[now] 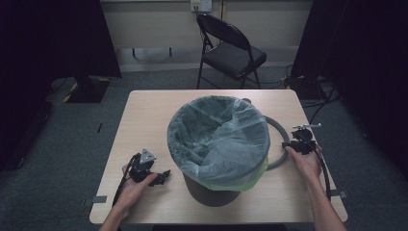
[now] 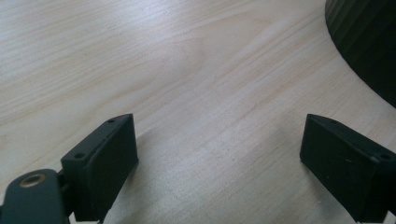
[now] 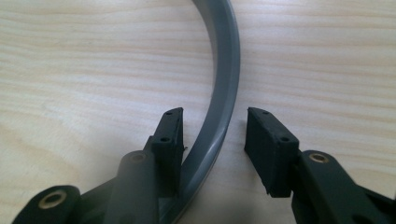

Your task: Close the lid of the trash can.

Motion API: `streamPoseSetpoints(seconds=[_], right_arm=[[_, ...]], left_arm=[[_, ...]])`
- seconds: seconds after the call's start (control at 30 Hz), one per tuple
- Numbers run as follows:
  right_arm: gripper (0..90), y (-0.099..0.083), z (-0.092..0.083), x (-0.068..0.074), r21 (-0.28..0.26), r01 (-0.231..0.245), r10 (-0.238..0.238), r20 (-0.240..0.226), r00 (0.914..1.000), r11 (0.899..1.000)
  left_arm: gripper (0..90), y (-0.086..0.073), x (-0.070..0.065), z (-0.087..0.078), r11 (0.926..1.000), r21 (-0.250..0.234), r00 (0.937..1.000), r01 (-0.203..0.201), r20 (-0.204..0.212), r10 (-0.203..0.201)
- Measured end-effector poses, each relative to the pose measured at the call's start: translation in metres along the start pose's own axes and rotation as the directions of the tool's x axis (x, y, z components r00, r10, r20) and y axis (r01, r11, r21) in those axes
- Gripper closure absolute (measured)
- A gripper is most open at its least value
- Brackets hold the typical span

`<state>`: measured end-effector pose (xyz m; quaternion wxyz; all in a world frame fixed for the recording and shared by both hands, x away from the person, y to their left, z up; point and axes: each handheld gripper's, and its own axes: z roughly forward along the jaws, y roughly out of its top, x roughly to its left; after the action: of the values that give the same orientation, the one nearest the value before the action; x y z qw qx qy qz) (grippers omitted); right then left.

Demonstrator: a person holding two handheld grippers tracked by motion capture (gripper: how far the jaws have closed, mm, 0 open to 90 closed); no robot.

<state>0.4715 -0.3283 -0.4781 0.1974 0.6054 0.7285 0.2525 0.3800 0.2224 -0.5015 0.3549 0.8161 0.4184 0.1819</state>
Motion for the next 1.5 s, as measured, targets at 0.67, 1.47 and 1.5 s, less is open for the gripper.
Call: streamPoseSetpoints(seconds=[0.67,1.47,1.5], right_arm=[[79.0,0.017,0.008,0.003,0.044,-0.084,0.08,0.092,0.9926,0.995],[80.3,0.028,-0.017,-0.01,-0.106,-0.135,0.14,0.044,0.9891,0.985],[80.4,0.028,-0.018,-0.01,-0.112,-0.135,0.141,0.045,0.989,0.984]], left_arm=[[6.0,0.002,0.002,0.003,1.0,0.009,1.0,-0.004,0.001,0.004],[5.9,0.002,0.002,0.003,0.9999,0.01,1.0,0.002,0.001,-0.002],[5.9,0.002,0.002,0.003,1.0,0.009,1.0,0.001,0.001,-0.001]])
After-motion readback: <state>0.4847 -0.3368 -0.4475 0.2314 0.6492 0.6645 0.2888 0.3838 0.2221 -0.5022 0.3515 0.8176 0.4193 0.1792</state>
